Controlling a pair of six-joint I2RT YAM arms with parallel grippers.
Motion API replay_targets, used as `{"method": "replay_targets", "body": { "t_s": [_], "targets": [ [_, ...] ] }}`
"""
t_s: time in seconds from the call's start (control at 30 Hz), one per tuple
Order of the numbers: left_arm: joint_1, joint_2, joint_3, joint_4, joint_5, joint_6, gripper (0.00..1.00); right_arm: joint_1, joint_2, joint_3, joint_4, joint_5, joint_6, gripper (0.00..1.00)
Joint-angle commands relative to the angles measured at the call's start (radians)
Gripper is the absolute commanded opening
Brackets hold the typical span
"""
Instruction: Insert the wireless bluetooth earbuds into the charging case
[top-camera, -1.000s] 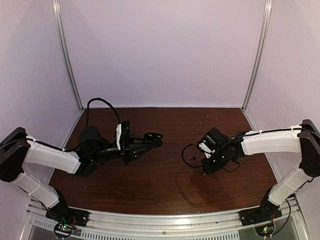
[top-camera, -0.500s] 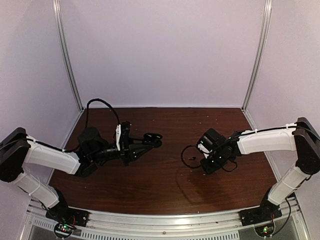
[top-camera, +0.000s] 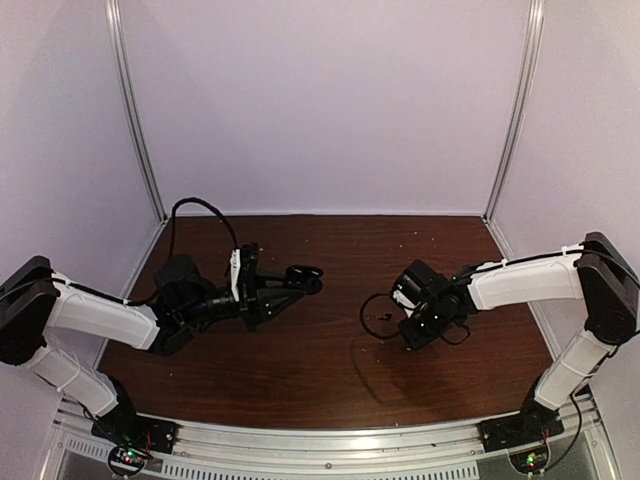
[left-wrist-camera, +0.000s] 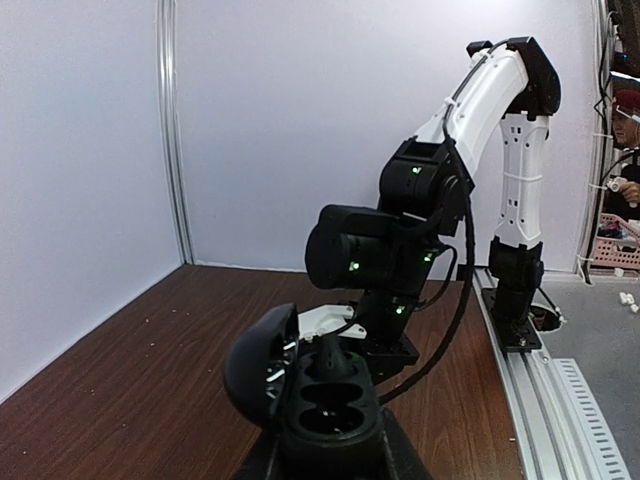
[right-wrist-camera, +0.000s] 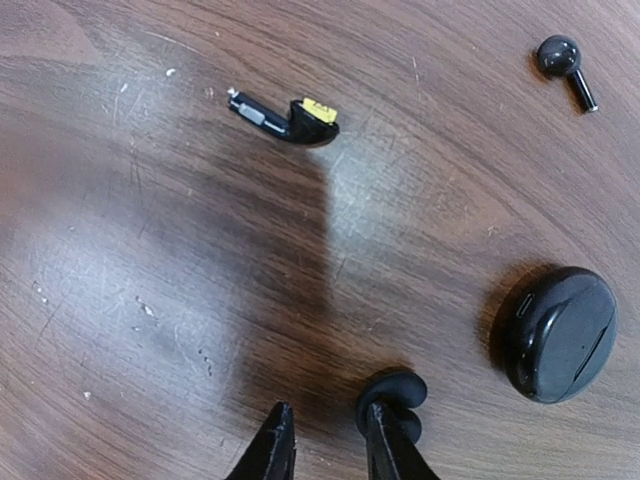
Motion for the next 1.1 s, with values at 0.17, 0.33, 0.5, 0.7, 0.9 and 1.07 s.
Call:
{"method": "replay_targets", "body": {
  "t_s": [0.17,0.33,0.5,0.7,0.9,1.07],
  "targets": [
    [0.007,-0.016,-0.007,0.050,-0.008,0.002,0.00,-0.022,0.017,0.015,0.009,0.047,-0.012,0.29],
    [0.007,-0.016,-0.006,0.050,-0.008,0.000,0.00,-0.029,0.018,0.014,0.001,0.062,-0.020,0.29],
    [0.007,-0.013,-0.004,0.051,-0.007,-0.001,0.00,-0.032,0.022,0.015,-0.011,0.083,-0.026,0.24],
    [0.009,-0.013,-0.004,0.051,-0.010,-0.001,0.00,-0.034,0.019,0.016,-0.019,0.098,-0.024,0.21],
    [0.011,-0.013,-0.004,0.050,-0.011,-0.003,0.00,-0.034,0.021,0.024,-0.032,0.118,-0.019,0.20],
    [0.013,-0.012,-0.004,0.051,-0.011,-0.004,0.00,-0.034,0.029,0.042,-0.059,0.145,-0.020,0.17]
  ]
}}
